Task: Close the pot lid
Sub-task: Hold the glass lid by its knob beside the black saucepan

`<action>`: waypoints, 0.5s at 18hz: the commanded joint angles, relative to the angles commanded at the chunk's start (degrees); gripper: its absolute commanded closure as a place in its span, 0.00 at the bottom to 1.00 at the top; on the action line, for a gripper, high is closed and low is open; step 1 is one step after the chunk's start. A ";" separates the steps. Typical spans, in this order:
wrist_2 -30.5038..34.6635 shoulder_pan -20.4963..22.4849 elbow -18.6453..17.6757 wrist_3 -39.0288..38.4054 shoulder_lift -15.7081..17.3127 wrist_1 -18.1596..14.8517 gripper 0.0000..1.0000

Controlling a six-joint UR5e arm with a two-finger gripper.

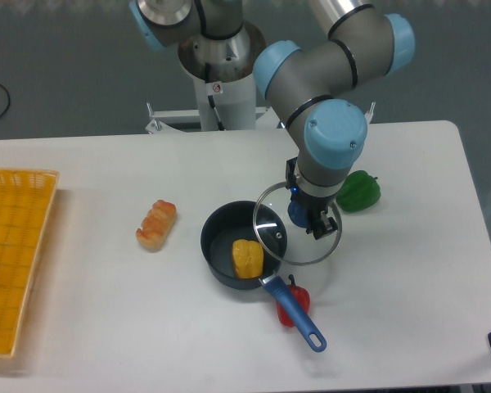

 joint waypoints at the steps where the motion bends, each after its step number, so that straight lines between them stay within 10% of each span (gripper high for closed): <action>1: 0.00 0.00 -0.17 -0.53 0.00 0.00 0.40; 9: 0.26 -0.35 -0.79 -0.97 0.35 0.09 0.40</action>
